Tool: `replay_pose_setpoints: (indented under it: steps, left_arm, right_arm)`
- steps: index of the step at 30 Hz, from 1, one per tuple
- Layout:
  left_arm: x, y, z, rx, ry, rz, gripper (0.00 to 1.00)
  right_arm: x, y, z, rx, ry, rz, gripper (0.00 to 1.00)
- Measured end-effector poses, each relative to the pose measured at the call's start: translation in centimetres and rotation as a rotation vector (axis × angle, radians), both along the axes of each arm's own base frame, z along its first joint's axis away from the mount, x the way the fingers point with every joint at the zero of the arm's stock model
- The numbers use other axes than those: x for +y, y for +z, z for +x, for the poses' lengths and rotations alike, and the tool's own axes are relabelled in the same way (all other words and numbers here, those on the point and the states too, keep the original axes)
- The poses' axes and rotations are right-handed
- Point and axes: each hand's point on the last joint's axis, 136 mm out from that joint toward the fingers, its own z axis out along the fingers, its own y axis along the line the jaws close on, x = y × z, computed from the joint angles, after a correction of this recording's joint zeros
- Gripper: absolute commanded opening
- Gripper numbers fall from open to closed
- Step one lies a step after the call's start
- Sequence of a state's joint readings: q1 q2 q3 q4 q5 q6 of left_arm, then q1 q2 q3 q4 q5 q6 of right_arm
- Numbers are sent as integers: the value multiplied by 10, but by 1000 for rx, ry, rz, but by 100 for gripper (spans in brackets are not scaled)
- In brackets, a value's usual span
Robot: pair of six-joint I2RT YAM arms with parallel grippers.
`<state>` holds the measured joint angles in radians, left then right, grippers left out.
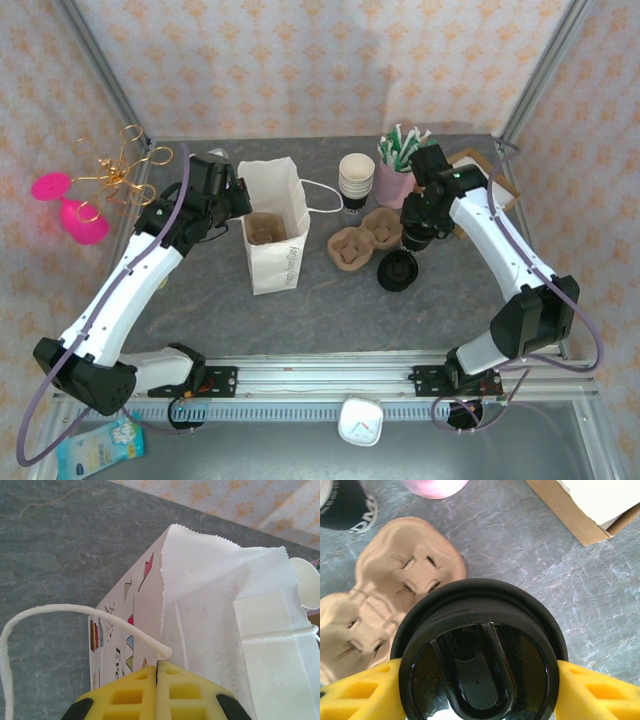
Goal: Pack the takeout coffee
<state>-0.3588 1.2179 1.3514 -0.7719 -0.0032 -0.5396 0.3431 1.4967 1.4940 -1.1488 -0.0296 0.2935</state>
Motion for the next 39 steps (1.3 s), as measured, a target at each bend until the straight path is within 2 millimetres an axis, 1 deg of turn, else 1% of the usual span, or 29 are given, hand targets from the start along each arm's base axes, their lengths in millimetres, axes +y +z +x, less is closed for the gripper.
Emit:
replay_pose_setpoints:
  steps: [5, 9, 14, 21, 24, 31, 39]
  left_arm:
    - [4, -3, 4, 8, 16, 4, 0]
    - [4, -3, 6, 1, 13, 4, 0]
    - [7, -1, 9, -7, 18, 11, 0]
    - [18, 0, 12, -14, 38, 21, 0]
    - [23, -1, 14, -13, 45, 30, 0]
    - [27, -2, 21, -11, 40, 55, 0]
    - [20, 5, 30, -20, 4, 56, 0]
  right_arm:
    - [33, 31, -7, -50, 62, 31, 64]
    - [56, 47, -17, -66, 109, 54, 64]
    - [79, 63, -26, -85, 149, 98, 63]
    - [114, 71, -46, -72, 222, 166, 62]
    - [127, 81, -50, -84, 247, 196, 62]
    - [151, 113, -51, -144, 300, 273, 61]
    - [176, 148, -43, -206, 350, 353, 60]
